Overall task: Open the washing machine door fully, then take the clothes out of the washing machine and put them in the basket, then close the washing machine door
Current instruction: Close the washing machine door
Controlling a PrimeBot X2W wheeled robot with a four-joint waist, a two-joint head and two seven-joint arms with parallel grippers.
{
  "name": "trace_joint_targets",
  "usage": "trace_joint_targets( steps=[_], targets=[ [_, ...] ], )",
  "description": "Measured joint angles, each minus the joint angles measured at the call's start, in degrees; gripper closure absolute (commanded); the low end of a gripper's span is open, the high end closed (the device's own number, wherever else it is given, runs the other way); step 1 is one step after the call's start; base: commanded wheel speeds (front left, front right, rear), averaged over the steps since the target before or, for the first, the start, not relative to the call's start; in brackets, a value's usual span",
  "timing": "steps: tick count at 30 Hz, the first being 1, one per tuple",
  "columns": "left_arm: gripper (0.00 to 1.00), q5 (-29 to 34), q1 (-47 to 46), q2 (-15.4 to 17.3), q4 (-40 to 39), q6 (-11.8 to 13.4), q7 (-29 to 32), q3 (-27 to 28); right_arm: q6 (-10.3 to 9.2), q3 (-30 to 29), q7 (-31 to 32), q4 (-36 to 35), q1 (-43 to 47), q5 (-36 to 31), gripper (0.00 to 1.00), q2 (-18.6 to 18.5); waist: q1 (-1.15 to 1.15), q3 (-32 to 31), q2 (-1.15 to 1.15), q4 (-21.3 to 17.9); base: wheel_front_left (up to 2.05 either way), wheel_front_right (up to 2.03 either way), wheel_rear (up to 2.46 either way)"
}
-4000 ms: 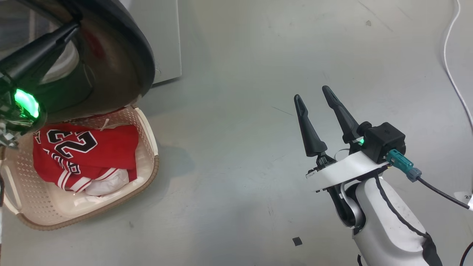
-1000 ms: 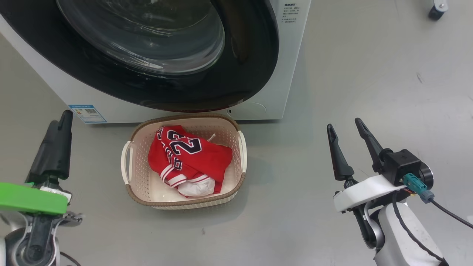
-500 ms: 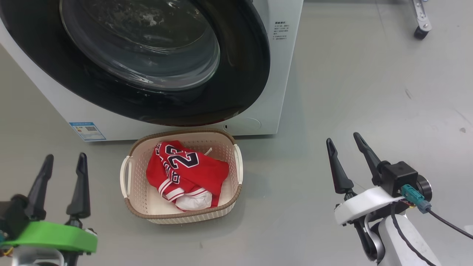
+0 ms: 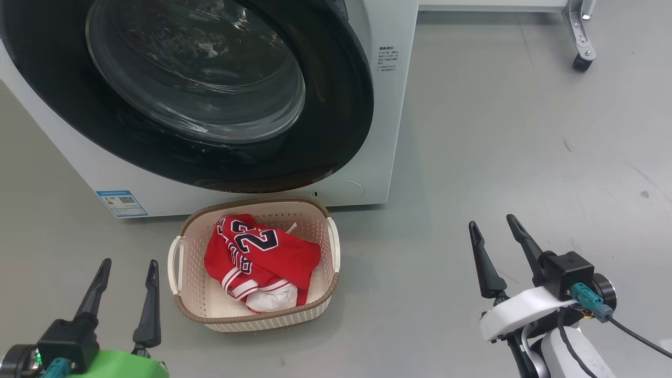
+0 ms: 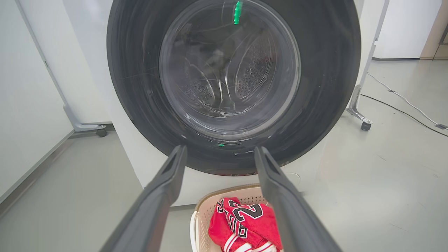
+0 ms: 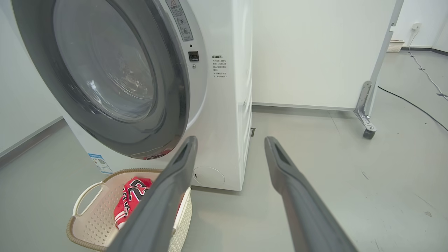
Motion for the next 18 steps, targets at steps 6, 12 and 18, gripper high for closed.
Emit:
trace_joint_targets(
  steps=[6, 12, 18],
  targets=[
    [0.00, 0.40, 0.04, -1.30, 1.59, 1.74, -0.89, -0.59, -0.01, 0.00, 0.00, 0.00, 0.40, -0.35, 0.00, 0.02, 0.00, -0.27, 0.00, 0.09, 0.00, 0.00, 0.00],
    [0.00, 0.47, 0.05, -2.12, 2.37, 2.24, -1.40, -0.54, -0.02, 0.00, 0.00, -0.01, 0.58, -0.42, 0.00, 0.08, 0.00, -0.34, 0.00, 0.15, 0.00, 0.00, 0.00],
    [0.00, 0.49, 0.05, -2.69, 3.24, 2.78, -1.98, -0.35, -0.03, -0.01, 0.00, -0.03, 0.66, -0.42, 0.00, 0.11, 0.00, -0.36, 0.00, 0.25, 0.00, 0.00, 0.00]
  ],
)
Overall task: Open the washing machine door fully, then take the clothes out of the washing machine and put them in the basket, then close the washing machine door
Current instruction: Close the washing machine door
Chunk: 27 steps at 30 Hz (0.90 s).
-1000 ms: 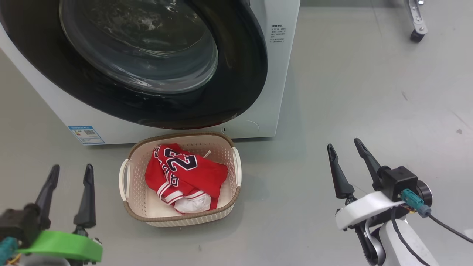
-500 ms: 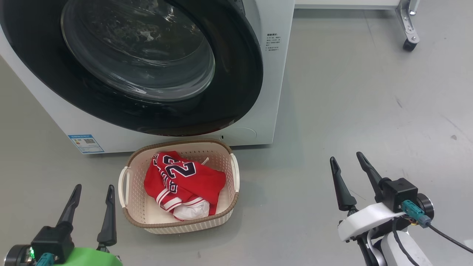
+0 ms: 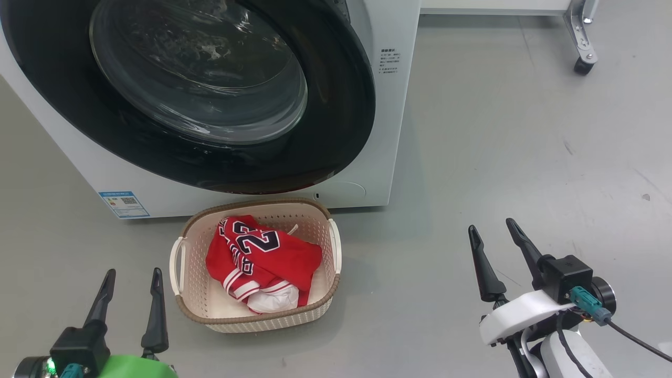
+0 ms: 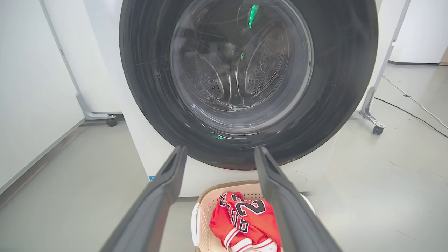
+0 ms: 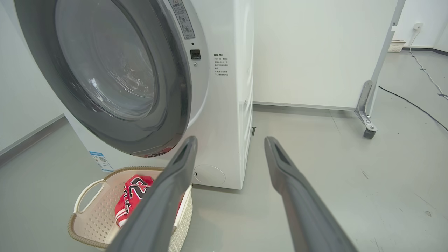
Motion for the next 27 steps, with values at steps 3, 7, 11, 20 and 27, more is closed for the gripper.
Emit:
trace_joint_targets(
  steps=[3, 7, 11, 20, 27],
  targets=[
    [0.00, 0.51, -0.01, -0.11, 0.20, 0.20, -0.16, 0.01, -0.09, -0.01, 0.00, -0.01, 0.01, 0.00, 0.00, 0.02, 0.00, 0.00, 0.00, 0.04, 0.00, 0.00, 0.00],
    [0.00, 1.02, -0.01, -0.16, 0.33, 0.43, -0.45, 0.00, -0.09, -0.05, 0.00, -0.04, 0.02, 0.00, 0.00, 0.05, 0.00, 0.04, 0.00, 0.08, 0.00, 0.00, 0.00],
    [0.00, 1.08, -0.02, -0.27, 0.53, 0.46, -0.65, 0.31, -0.09, -0.11, 0.00, -0.08, 0.02, 0.00, 0.00, 0.08, 0.00, 0.12, 0.00, 0.09, 0.00, 0.00, 0.00],
    [0.00, 1.48, -0.07, -0.32, 0.93, 0.94, -1.02, 0.46, -0.13, -0.45, 0.00, -0.34, 0.03, 0.00, 1.00, 0.24, 0.00, 0.40, 0.00, 0.12, 0.00, 0.00, 0.00],
    [0.00, 2.01, -0.22, -0.35, 1.10, 0.97, -1.18, 0.23, -0.08, -0.55, 0.00, -0.34, -0.06, 0.01, 1.00, 0.25, 0.00, 1.14, 0.00, 0.45, 0.00, 0.00, 0.00]
  ],
)
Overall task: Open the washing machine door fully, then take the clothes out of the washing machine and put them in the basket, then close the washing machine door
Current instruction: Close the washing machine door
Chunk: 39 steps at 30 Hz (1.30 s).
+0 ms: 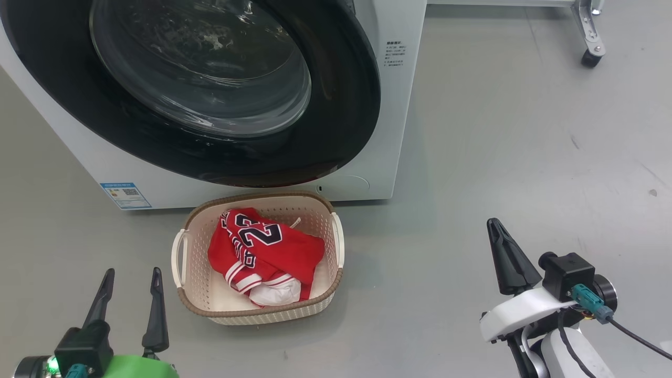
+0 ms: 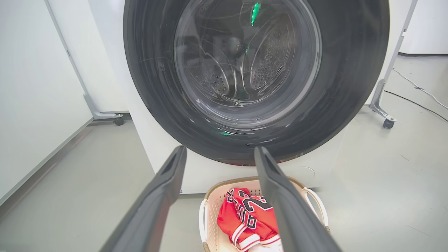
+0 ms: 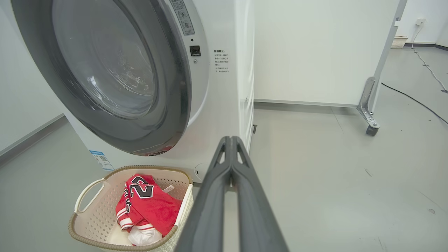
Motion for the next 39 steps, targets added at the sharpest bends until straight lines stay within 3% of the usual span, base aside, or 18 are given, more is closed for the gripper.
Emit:
trace_joint_targets(
  steps=[8, 16, 26, 39],
  targets=[
    [0.00, 0.20, -1.15, -1.05, -0.08, -0.01, -0.07, -0.74, 1.13, 1.12, 0.00, -0.02, -3.56, -0.65, 1.00, -0.01, 0.00, 1.23, 0.00, 1.52, 0.00, 0.00, 0.00],
    [0.00, 0.33, -3.01, -1.29, -0.65, -0.09, -0.55, -0.97, 3.03, 5.60, 0.00, 0.46, -13.85, -3.19, 1.00, -0.35, 0.00, 3.87, 0.00, 3.64, 0.00, 0.00, 0.00],
    [0.00, 0.33, -6.69, -1.77, -0.96, -0.89, -0.58, -1.92, 3.54, 7.87, 0.52, 2.89, -28.55, -4.61, 1.00, -0.87, 0.00, 8.40, 0.00, 6.42, 0.00, 0.00, 0.00],
    [0.00, 0.33, -10.32, -2.83, 0.14, -1.88, -1.07, -2.60, 4.02, 7.49, 1.08, 10.07, -38.79, -4.14, 1.00, -2.21, 0.01, 13.30, 0.00, 10.97, 0.00, 0.00, 0.00]
  ],
)
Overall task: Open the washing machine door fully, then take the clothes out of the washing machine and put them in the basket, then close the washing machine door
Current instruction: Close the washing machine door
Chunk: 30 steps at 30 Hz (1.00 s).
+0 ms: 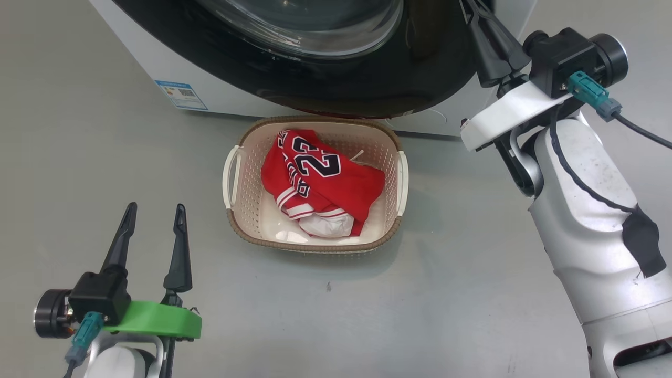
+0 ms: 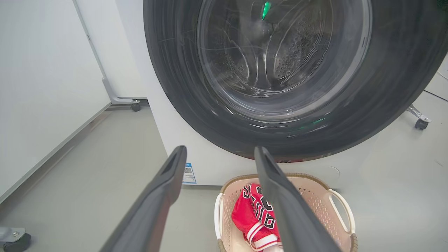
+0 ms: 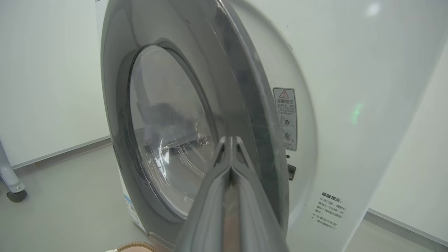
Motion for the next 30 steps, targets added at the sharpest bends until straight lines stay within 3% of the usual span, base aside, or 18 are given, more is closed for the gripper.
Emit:
trace_joint_targets(
  steps=[16, 30],
  targets=[
    [0.00, 0.10, -0.92, -0.38, 1.93, -0.37, -0.03, -0.24, 0.11, -0.02, -0.07, 6.80, -6.60, 1.79, 1.00, -0.40, 0.00, 1.81, 0.00, 1.54, 0.00, 0.00, 0.00],
    [0.00, 0.29, -3.76, -1.32, 1.12, -1.59, -0.18, -1.22, 0.53, -1.23, -0.08, 12.17, -15.52, 2.18, 1.00, -3.34, 0.00, 4.58, 0.00, 3.01, 0.00, 0.00, 0.00]
  ],
)
